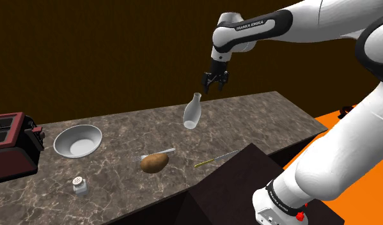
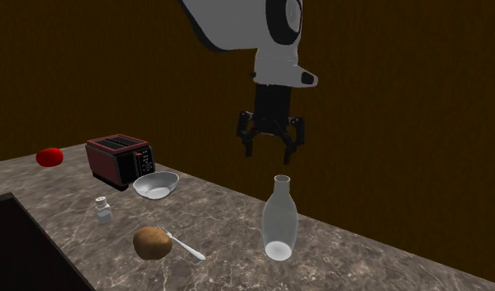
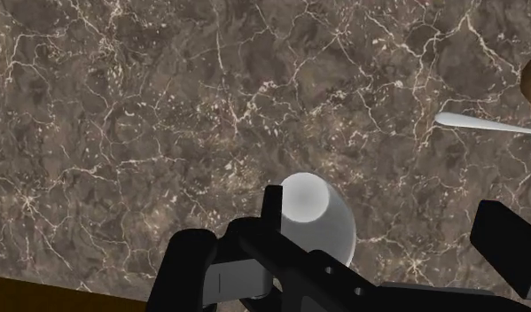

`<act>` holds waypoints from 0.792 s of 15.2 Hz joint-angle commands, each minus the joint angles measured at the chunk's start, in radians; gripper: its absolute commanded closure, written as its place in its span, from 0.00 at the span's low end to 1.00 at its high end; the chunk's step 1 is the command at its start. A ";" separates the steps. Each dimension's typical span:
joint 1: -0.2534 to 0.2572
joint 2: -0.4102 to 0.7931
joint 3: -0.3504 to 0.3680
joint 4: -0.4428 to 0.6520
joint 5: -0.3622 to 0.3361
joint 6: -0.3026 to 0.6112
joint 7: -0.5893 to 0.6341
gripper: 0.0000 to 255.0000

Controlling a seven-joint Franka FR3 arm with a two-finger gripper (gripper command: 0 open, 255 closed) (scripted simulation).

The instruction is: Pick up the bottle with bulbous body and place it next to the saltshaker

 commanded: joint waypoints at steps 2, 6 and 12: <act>-0.004 0.121 -0.003 0.103 0.013 0.013 -0.015 0.00; -0.013 0.285 -0.002 0.250 0.031 0.021 -0.032 0.00; -0.026 0.463 0.003 0.422 0.048 0.019 -0.045 0.00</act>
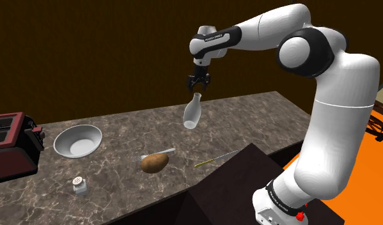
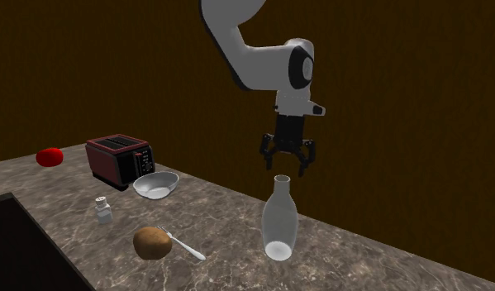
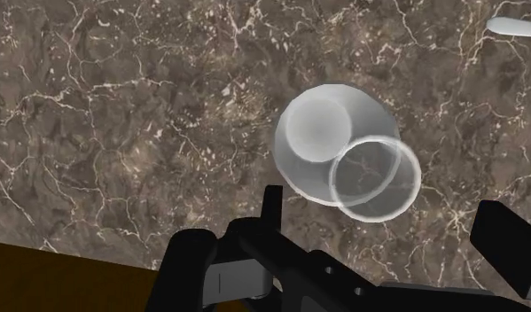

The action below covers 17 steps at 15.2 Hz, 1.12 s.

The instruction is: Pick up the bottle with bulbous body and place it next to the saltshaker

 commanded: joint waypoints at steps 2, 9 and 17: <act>0.000 0.021 0.002 -0.007 0.003 0.028 -0.001 0.00; 0.000 0.040 0.003 -0.043 0.006 0.083 -0.003 0.00; 0.000 0.040 0.003 -0.043 0.006 0.083 -0.003 1.00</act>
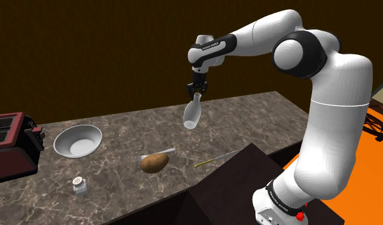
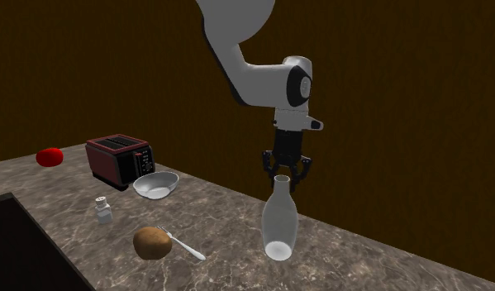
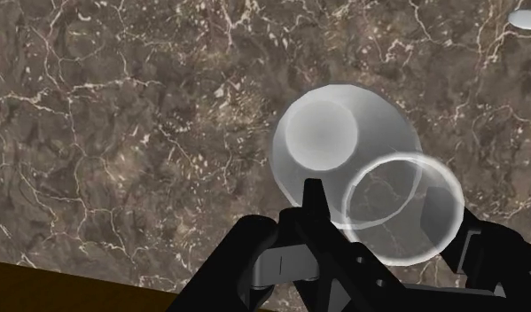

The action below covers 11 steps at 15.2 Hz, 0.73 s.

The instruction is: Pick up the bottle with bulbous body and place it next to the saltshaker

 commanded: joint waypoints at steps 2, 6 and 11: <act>0.000 0.000 0.000 0.000 0.000 0.000 0.000 1.00; 0.000 0.000 0.000 0.000 0.000 0.000 0.000 1.00; 0.001 -0.027 -0.002 0.016 -0.004 -0.042 0.002 1.00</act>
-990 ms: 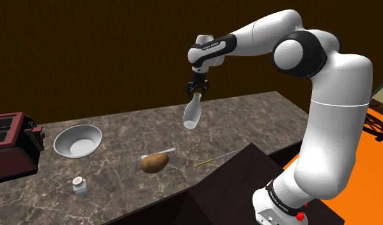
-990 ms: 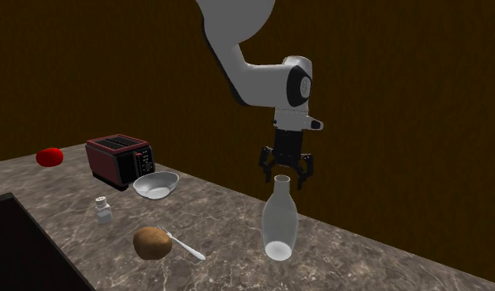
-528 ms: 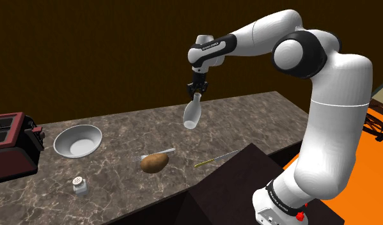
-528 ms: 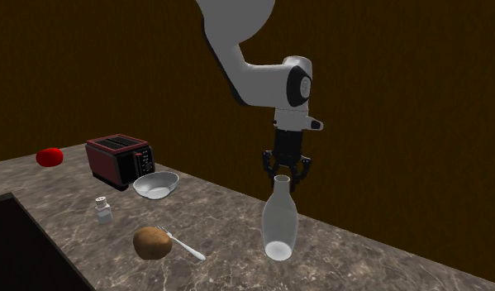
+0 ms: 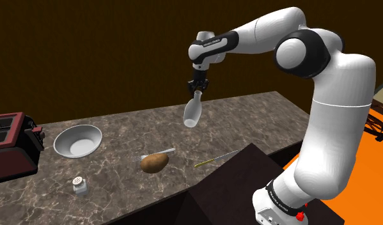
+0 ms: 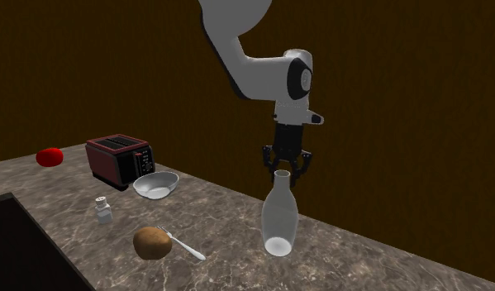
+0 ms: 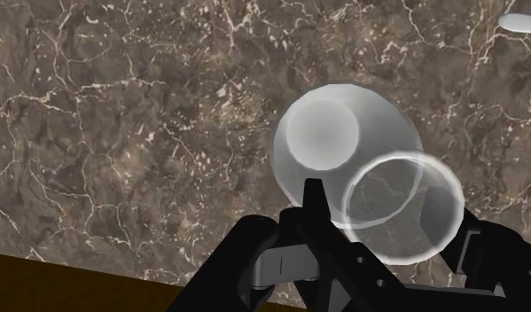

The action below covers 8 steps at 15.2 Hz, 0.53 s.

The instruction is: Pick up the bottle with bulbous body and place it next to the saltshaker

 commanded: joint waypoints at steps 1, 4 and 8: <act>0.000 -0.015 -0.001 0.006 -0.002 -0.021 0.001 1.00; 0.001 -0.032 -0.002 0.022 -0.004 -0.053 0.003 1.00; 0.002 -0.054 -0.004 0.045 -0.008 -0.098 0.005 1.00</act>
